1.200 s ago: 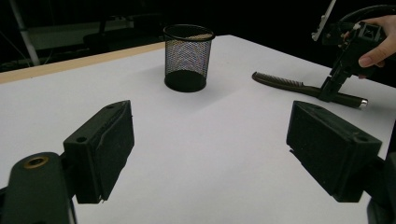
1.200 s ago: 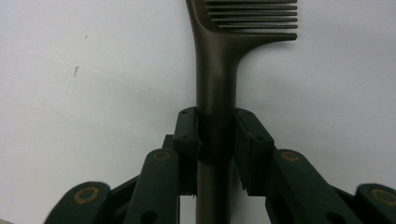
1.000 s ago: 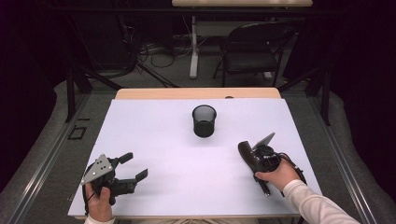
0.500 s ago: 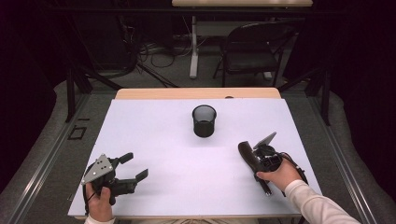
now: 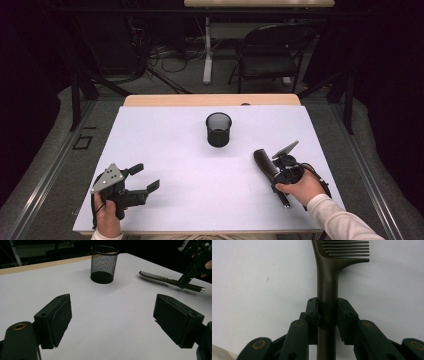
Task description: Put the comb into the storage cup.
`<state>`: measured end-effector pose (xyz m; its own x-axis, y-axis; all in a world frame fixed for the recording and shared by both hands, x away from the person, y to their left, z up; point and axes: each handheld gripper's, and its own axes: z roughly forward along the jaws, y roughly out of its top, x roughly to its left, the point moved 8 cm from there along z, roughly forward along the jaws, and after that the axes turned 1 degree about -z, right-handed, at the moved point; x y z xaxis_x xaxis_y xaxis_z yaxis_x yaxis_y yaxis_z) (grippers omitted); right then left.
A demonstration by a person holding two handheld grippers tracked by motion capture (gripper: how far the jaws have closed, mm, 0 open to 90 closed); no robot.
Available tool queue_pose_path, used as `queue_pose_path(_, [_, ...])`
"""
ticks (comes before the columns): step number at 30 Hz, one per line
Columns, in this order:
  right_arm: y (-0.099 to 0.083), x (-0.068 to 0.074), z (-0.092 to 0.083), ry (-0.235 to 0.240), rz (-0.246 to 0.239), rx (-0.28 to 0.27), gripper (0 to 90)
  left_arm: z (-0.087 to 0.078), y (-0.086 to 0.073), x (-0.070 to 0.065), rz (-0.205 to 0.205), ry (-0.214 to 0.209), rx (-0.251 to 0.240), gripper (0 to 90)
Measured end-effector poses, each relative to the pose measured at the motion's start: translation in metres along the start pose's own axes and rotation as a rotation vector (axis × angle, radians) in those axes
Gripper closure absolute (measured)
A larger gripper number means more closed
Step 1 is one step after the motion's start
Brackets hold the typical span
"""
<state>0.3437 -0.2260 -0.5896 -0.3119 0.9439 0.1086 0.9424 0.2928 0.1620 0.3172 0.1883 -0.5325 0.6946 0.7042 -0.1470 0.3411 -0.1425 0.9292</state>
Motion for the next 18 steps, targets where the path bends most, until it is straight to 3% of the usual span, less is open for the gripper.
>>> queue_pose_path(3, [0.003,0.001,-0.002,0.02,-0.008,-0.049,72.9,0.002,0.0,0.001,-0.016,0.011,0.007,15.5])
queue_pose_path(5, [0.003,0.002,-0.007,0.018,-0.014,-0.037,72.9,0.004,-0.002,0.003,-0.017,0.023,0.023,15.5])
queue_pose_path(9, [0.007,0.006,-0.014,0.041,-0.005,-0.082,72.9,0.004,0.0,0.002,-0.01,0.027,0.014,15.5])
queue_pose_path(10, [0.007,0.005,-0.017,0.032,-0.014,-0.071,72.9,0.004,0.0,0.002,-0.01,0.028,0.011,15.5])
queue_pose_path(11, [0.01,0.007,-0.016,0.052,-0.013,-0.118,72.9,0.004,0.001,0.002,-0.009,0.033,0.009,15.5])
queue_pose_path(12, [0.009,0.007,-0.02,0.049,-0.007,-0.104,72.9,0.005,0.001,0.002,-0.009,0.031,0.008,15.5])
queue_pose_path(18, [0.016,0.011,-0.031,0.054,-0.044,-0.187,72.9,0.006,0.002,0.001,-0.015,0.04,0.0,15.6])
